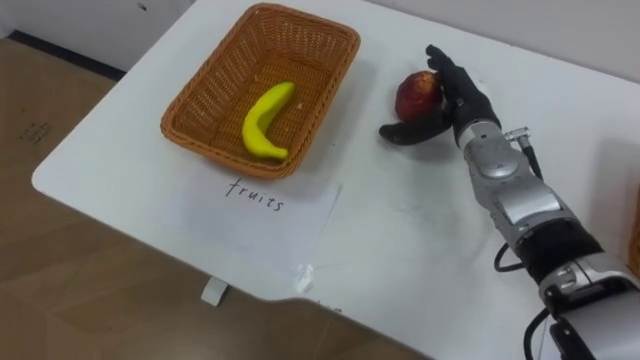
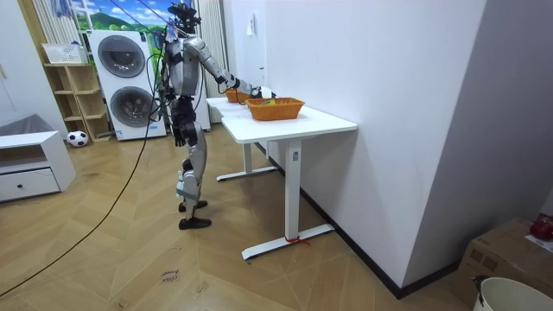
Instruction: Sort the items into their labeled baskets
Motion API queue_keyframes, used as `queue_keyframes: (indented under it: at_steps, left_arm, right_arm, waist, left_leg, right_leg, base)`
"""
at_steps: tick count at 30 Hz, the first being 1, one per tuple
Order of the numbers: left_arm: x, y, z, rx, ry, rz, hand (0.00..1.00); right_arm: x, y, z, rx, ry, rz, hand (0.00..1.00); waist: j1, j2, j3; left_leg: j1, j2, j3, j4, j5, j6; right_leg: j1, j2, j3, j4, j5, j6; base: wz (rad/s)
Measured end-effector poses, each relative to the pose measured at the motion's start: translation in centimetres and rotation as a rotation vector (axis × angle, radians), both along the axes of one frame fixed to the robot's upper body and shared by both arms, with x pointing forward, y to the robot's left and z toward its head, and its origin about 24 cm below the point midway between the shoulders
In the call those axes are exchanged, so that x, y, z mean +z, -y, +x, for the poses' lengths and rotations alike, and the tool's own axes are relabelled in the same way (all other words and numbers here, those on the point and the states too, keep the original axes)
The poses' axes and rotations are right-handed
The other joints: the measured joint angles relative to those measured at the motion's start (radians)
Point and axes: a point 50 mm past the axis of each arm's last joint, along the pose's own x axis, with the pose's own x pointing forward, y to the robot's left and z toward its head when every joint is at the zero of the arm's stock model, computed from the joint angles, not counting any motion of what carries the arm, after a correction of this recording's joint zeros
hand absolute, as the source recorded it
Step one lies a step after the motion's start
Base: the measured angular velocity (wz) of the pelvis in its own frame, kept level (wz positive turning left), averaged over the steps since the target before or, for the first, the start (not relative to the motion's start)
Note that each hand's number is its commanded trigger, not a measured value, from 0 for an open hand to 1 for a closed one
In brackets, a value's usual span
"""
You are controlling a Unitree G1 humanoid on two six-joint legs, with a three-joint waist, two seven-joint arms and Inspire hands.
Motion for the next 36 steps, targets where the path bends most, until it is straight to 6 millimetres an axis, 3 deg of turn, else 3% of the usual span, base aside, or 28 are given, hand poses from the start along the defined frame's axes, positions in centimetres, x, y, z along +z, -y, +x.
queue_keyframes:
  at_steps: [9, 11, 13, 14, 18, 27, 36]
  left_arm:
    - [0.1, -0.2, 0.1, -0.003, 0.004, 0.011, 0.0]
    - [0.1, -0.2, 0.1, -0.003, 0.004, 0.012, 0.0]
    - [0.1, -0.2, 0.1, -0.003, 0.003, 0.012, 0.0]
    - [0.1, -0.2, 0.1, -0.003, 0.003, 0.012, 0.0]
    - [0.1, -0.3, 0.1, -0.003, 0.001, 0.017, 0.0]
    - [0.2, -0.5, 0.5, 0.0, 0.007, 0.038, 0.0]
    - [0.2, -0.5, 0.6, -0.003, 0.011, 0.034, 0.0]
  right_arm:
    - [0.1, -0.1, 0.0, 0.008, 0.008, -0.01, 0.0]
    - [0.0, -0.2, 0.0, 0.017, 0.009, -0.031, 0.24]
    - [0.0, -0.4, 0.0, 0.03, 0.011, -0.058, 0.83]
    - [0.0, -0.4, 0.0, 0.032, 0.014, -0.067, 1.0]
    - [0.3, 0.1, 0.0, 0.013, 0.033, -0.11, 1.0]
    - [0.5, -0.1, 0.1, 0.018, 0.046, -0.13, 1.0]
    - [0.7, -0.9, 0.2, 0.066, 0.047, -0.143, 1.0]
  waist:
    - [0.0, -0.01, -0.0007]
    - [0.0, -0.01, -0.0008]
    - [0.0, -0.011, -0.0014]
    - [0.0, -0.013, -0.0024]
    - [0.001, -0.019, -0.0054]
    - [0.005, -0.034, -0.0008]
    - [0.019, -0.035, 0.0001]
  left_leg:
    - [-0.009, 0.001, 0.001, 0.0, 0.001, -0.002]
    - [-0.01, 0.001, 0.001, 0.0, 0.001, -0.002]
    - [-0.011, 0.001, 0.001, 0.0, 0.001, -0.002]
    - [-0.012, 0.001, 0.002, 0.0, 0.002, -0.002]
    - [-0.012, 0.001, 0.001, 0.0, 0.002, -0.002]
    - [-0.008, 0.001, 0.001, -0.006, 0.002, -0.003]
    - [-0.008, 0.001, 0.001, -0.006, 0.002, -0.003]
  right_leg:
    - [-0.01, 0.0, 0.0, 0.0, 0.0, 0.0]
    - [-0.011, 0.0, -0.001, 0.0, 0.0, 0.0]
    - [-0.013, 0.0, 0.0, 0.001, 0.0, 0.0]
    - [-0.015, 0.0, 0.0, 0.001, 0.0, 0.0]
    - [-0.015, 0.0, 0.0, 0.001, 0.0, -0.001]
    - [-0.017, 0.001, 0.002, -0.001, 0.0, -0.001]
    - [-0.017, 0.001, 0.006, -0.002, 0.0, -0.001]
  base:
    - [0.0]
    - [0.0]
    - [0.0]
    - [0.0]
    - [0.0]
    - [0.0]
    - [0.0]
